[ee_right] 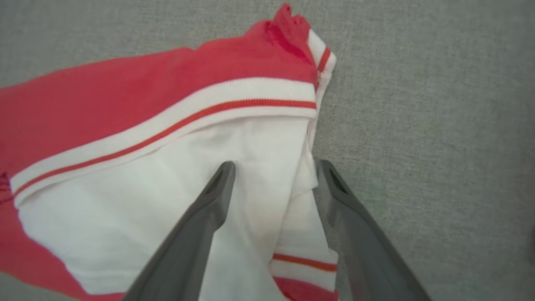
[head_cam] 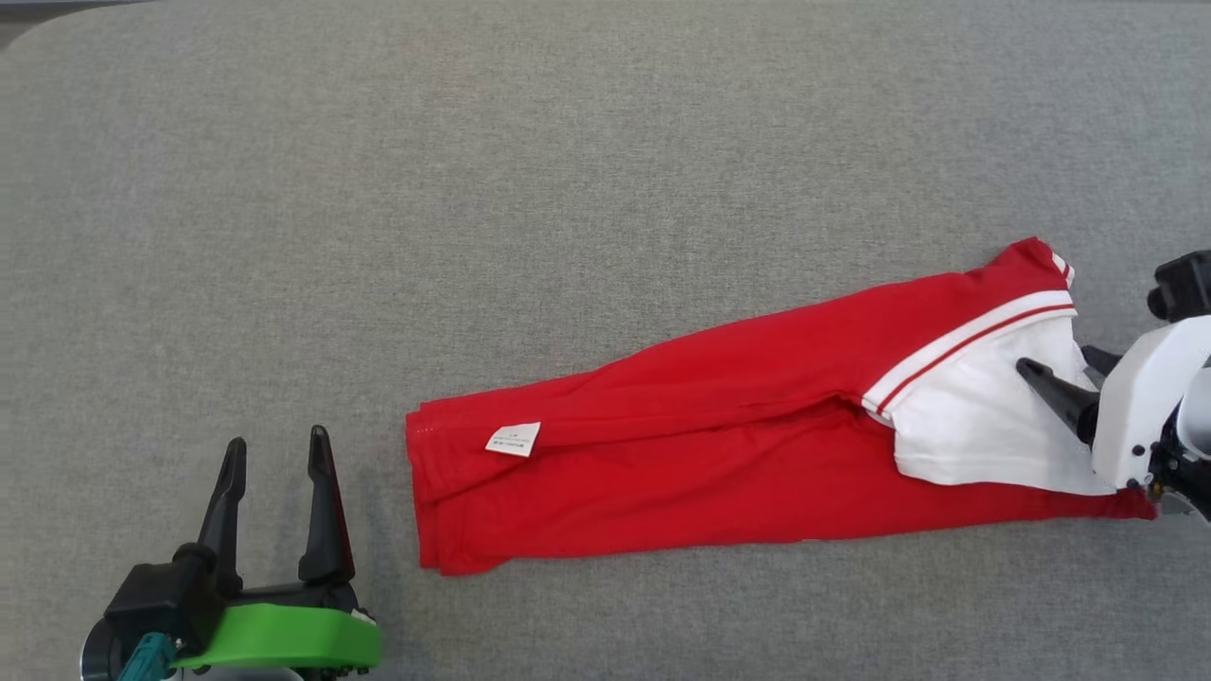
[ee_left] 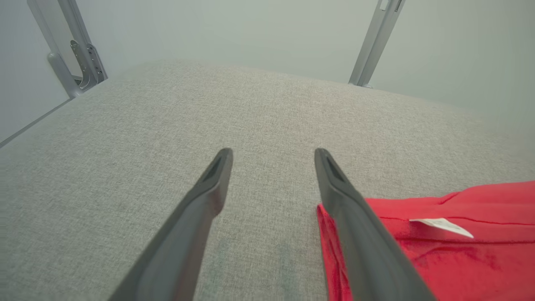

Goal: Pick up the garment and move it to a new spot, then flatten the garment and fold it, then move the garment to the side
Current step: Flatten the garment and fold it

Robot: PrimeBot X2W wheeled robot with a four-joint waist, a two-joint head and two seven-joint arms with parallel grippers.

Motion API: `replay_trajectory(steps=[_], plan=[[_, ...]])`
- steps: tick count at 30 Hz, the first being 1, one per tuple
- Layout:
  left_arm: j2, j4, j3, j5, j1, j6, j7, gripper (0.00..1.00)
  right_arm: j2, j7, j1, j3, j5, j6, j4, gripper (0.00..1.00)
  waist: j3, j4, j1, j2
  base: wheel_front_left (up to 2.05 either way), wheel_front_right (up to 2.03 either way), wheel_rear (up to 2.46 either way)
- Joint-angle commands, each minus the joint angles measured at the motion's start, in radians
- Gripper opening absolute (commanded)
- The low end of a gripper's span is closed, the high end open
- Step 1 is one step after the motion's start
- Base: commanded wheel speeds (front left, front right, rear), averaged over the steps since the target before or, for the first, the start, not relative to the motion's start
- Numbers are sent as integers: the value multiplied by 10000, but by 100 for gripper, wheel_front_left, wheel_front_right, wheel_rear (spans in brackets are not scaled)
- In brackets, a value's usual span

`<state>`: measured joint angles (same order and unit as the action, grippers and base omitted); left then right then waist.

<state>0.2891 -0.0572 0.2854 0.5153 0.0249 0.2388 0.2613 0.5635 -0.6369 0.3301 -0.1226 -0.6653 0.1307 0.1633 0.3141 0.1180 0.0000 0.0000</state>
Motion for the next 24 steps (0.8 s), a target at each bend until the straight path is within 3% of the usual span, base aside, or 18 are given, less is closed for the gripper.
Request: replay_trajectory(steps=[1,16,18,19,20,24], plan=[[-168,108,-140,-159,-98,-142,44,100,12,16,133,-98,128,-4,346,100,-27,259,0,0,0,0,0],[-1145,811,-1053,-820,211,-1237,38,100,-291,-661,-7,-696,-1168,-1,1971,100,-199,435,0,0,0,0,0],[-1223,893,-1143,-894,220,-1375,38,100,-418,-603,-13,-811,-1404,2,1960,23,-189,399,0,0,0,0,0],[-1223,893,-1143,-894,220,-1375,38,100,-418,-603,-13,-811,-1404,2,1960,23,-189,399,0,0,0,0,0],[-1264,936,-1178,-915,210,-1450,37,100,-483,-454,21,-754,-1524,2,2032,0,-186,378,0,0,0,0,0],[-1341,1052,-1365,-1041,222,-1719,37,100,-509,-298,216,-746,-2043,-1,2130,0,-235,187,0,0,0,0,0]])
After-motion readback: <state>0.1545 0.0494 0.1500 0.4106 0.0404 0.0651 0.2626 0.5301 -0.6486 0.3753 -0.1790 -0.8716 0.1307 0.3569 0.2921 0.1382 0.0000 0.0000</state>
